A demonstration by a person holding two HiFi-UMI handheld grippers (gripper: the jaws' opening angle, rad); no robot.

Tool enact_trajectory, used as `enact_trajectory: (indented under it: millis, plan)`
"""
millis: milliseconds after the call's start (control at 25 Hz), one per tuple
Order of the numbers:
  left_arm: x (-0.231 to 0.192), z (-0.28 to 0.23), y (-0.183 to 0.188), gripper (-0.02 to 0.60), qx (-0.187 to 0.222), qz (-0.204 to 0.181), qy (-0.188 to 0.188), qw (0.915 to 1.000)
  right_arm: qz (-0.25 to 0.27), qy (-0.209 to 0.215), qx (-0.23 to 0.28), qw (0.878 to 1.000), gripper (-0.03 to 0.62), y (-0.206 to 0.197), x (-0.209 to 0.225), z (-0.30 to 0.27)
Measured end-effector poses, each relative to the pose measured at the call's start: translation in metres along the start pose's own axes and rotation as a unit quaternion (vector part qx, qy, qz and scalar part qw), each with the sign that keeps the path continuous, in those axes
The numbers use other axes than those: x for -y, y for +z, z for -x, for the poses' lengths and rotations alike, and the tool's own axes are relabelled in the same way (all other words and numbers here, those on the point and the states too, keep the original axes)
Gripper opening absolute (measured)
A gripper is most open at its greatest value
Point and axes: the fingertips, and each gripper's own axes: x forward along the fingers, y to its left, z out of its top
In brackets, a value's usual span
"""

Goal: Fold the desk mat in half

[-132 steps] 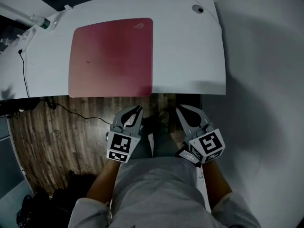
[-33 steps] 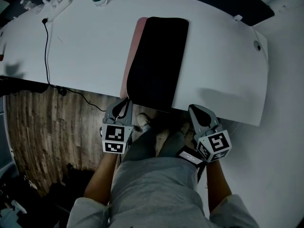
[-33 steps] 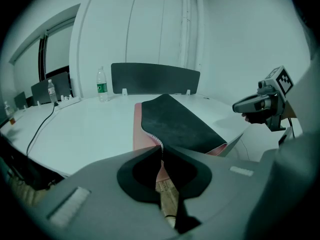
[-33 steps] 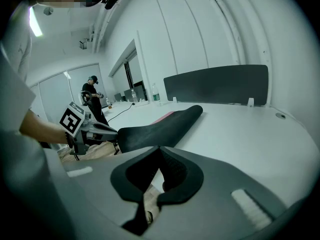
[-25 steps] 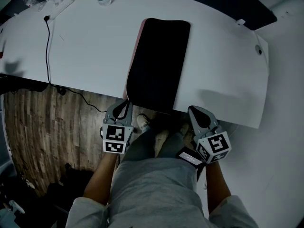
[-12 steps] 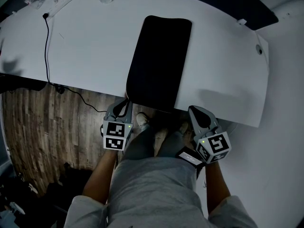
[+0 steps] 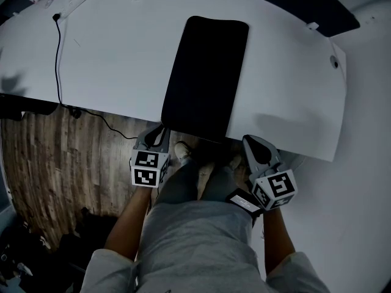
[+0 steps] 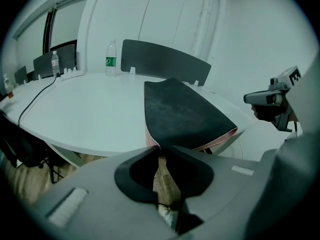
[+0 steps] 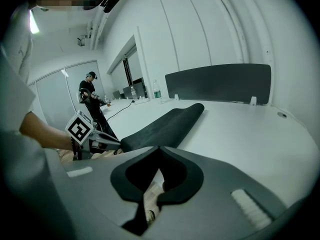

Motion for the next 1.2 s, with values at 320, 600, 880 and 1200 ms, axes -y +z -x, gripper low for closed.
enact_trajectory:
  millis: [320, 600, 880, 1200]
  plan:
    - [0.001, 0.002, -0.005, 0.115, -0.015, -0.014, 0.005, 0.9998, 0.004, 0.001, 0.007, 1.0, 0.006, 0.005, -0.002, 0.001]
    - [0.001, 0.016, 0.001, 0.139, 0.001, -0.011, 0.014, 0.9998, 0.019, 0.015, 0.017, 1.0, 0.006, 0.016, -0.005, 0.005]
    - [0.026, 0.043, 0.037, 0.062, 0.05, -0.003, 0.024, 0.9984, 0.045, 0.047, 0.031, 0.997, 0.006, 0.031, -0.002, 0.019]
    - [0.07, 0.079, 0.083, 0.018, 0.098, -0.01, 0.026, 0.9948, 0.071, 0.089, 0.041, 0.993, 0.006, 0.049, 0.004, 0.034]
